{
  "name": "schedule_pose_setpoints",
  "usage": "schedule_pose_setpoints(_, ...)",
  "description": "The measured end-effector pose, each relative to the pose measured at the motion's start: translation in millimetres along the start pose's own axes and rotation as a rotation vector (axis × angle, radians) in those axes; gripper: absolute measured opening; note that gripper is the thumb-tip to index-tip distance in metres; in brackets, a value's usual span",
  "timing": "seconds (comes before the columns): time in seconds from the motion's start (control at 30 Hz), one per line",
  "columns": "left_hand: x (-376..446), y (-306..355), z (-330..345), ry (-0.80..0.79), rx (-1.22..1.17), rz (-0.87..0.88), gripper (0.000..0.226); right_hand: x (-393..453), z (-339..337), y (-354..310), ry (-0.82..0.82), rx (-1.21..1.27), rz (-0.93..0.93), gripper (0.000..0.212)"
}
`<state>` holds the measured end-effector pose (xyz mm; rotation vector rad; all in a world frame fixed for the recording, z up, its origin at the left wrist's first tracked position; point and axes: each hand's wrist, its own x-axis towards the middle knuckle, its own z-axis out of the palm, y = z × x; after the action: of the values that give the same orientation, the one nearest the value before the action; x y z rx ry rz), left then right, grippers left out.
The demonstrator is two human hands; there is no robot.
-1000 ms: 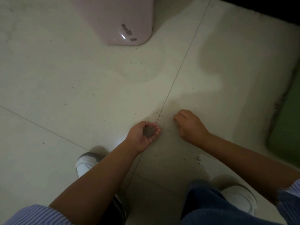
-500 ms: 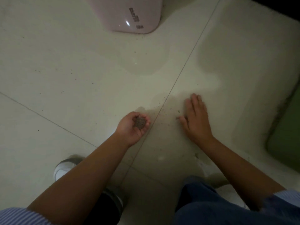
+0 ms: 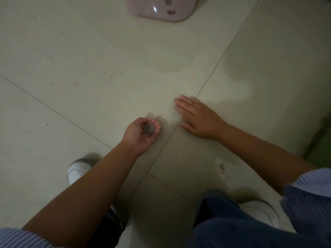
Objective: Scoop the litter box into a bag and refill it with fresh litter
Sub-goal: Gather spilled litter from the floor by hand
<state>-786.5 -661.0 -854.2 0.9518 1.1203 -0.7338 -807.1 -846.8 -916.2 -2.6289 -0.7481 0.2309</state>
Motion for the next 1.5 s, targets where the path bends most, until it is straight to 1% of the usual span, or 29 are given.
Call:
schedule_pose_setpoints(0.1,-1.3,-3.3,-4.0,0.017,-0.012,0.007,0.035,-21.7,1.7,18.1,-0.124,-0.048,-0.279,0.06)
schedule_pose_setpoints(0.2,-0.5,-8.9,-8.4,0.035,-0.046,0.009,0.035,-38.2,-6.3,30.7,-0.215,0.007,-0.447,0.056)
schedule_pose_setpoints(0.27,0.1,-13.0,-13.2,0.043,-0.066,0.003,0.032,-40.6,-14.4,34.5,-0.233,0.029,-0.479,0.054)
schedule_pose_setpoints(0.33,2.0,-16.7,-18.7,0.043,-0.107,-0.002,0.029,-29.1,-19.0,33.0,-0.219,0.014,-0.459,0.055)
schedule_pose_setpoints(0.4,3.0,-20.8,-21.0,0.033,-0.138,-0.012,0.028,-9.3,-17.2,25.2,-0.188,-0.014,-0.414,0.059)
schedule_pose_setpoints(0.47,1.2,-24.5,-19.6,0.017,-0.117,-0.023,0.031,6.6,-7.9,14.8,-0.191,-0.058,-0.402,0.066)
schedule_pose_setpoints(0.5,0.2,-25.2,-17.9,0.008,-0.1,-0.024,0.033,12.5,-3.9,10.6,-0.21,-0.082,-0.412,0.071)
schedule_pose_setpoints(0.57,0.7,-25.2,-15.9,0.005,-0.095,-0.014,0.035,16.2,-1.1,7.5,-0.299,-0.109,-0.454,0.077)
schedule_pose_setpoints(0.63,1.3,-25.5,-14.2,0.016,-0.094,-0.001,0.034,8.4,-3.9,12.3,-0.375,-0.1,-0.518,0.075)
schedule_pose_setpoints(0.7,1.1,-25.9,-11.4,0.009,-0.078,-0.004,0.035,-5.8,-9.8,21.4,-0.412,-0.078,-0.589,0.068)
schedule_pose_setpoints(0.8,1.5,-25.3,-4.8,-0.005,-0.064,-0.017,0.035,-26.1,-20.3,35.2,-0.432,-0.045,-0.6,0.059)
schedule_pose_setpoints(0.87,2.7,-26.0,0.2,-0.009,-0.047,-0.021,0.035,-38.1,-26.5,41.4,-0.365,0.003,-0.558,0.052)
schedule_pose_setpoints(0.93,3.2,-29.0,5.4,-0.015,-0.021,-0.024,0.034,-51.9,-29.0,44.5,-0.192,0.031,-0.488,0.042)
schedule_pose_setpoints(0.97,3.1,-30.7,7.7,-0.02,-0.009,-0.024,0.034,-58.8,-28.5,43.0,-0.099,0.019,-0.416,0.036)
schedule_pose_setpoints(1.03,3.0,-33.8,11.4,-0.024,0.012,-0.026,0.034,-69.6,-27.7,31.1,0.052,0.0,-0.157,0.03)
schedule_pose_setpoints(1.07,3.1,-35.2,13.0,-0.023,0.02,-0.026,0.034,-73.1,-25.6,22.6,0.109,0.001,-0.002,0.034)
schedule_pose_setpoints(1.1,3.0,-36.8,14.4,-0.023,0.026,-0.027,0.034,-76.1,-21.9,13.2,0.148,-0.003,0.128,0.042)
schedule_pose_setpoints(1.17,2.7,-38.7,17.0,-0.024,0.031,-0.027,0.033,-78.2,-11.8,-5.5,0.165,-0.011,0.288,0.056)
schedule_pose_setpoints(1.2,2.9,-38.8,18.1,-0.021,0.033,-0.026,0.033,-77.4,-6.2,-14.1,0.157,0.01,0.34,0.058)
schedule_pose_setpoints(1.27,3.5,-38.3,19.9,-0.01,0.039,-0.022,0.032,-72.5,2.2,-27.4,0.147,0.068,0.428,0.059)
schedule_pose_setpoints(1.33,3.4,-37.2,21.5,-0.01,0.043,-0.022,0.032,-65.6,7.6,-32.9,0.169,0.078,0.47,0.056)
schedule_pose_setpoints(1.4,2.8,-36.3,22.7,-0.014,0.055,-0.022,0.032,-58.5,9.2,-32.6,0.195,0.075,0.46,0.05)
schedule_pose_setpoints(1.5,1.5,-36.6,26.1,-0.026,0.08,-0.034,0.033,-49.6,5.8,-26.2,0.219,0.072,0.432,0.034)
